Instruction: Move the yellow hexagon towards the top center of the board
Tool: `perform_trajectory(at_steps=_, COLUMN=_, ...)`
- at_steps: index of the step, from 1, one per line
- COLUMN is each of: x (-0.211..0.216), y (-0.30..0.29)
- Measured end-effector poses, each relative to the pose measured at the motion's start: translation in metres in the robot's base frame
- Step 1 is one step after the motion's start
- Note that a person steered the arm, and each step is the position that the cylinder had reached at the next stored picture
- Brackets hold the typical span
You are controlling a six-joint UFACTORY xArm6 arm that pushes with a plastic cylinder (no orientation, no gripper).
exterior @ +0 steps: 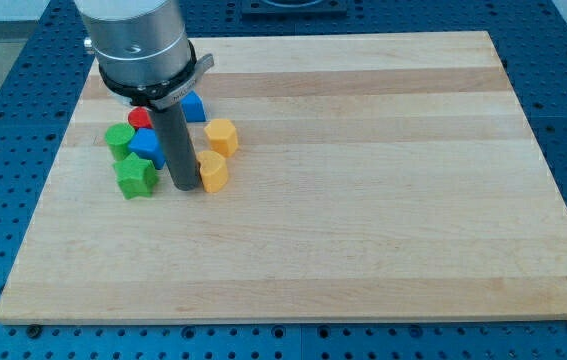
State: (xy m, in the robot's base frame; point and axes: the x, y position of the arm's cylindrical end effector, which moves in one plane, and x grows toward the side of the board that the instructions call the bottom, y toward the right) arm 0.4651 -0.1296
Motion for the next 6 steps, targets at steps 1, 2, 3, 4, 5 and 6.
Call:
perform_trajectory(at_steps=1, x=-0.056, y=0.004)
perform_trajectory(at_steps=2, x=-0.093, y=0.008)
perform_trajectory(at_steps=3, x=-0.117, y=0.030)
perform_trajectory(at_steps=4, x=-0.136, y=0.048)
perform_trajectory(at_steps=5, x=-0.131, y=0.046)
perform_trajectory(at_steps=6, x=-0.121, y=0.015)
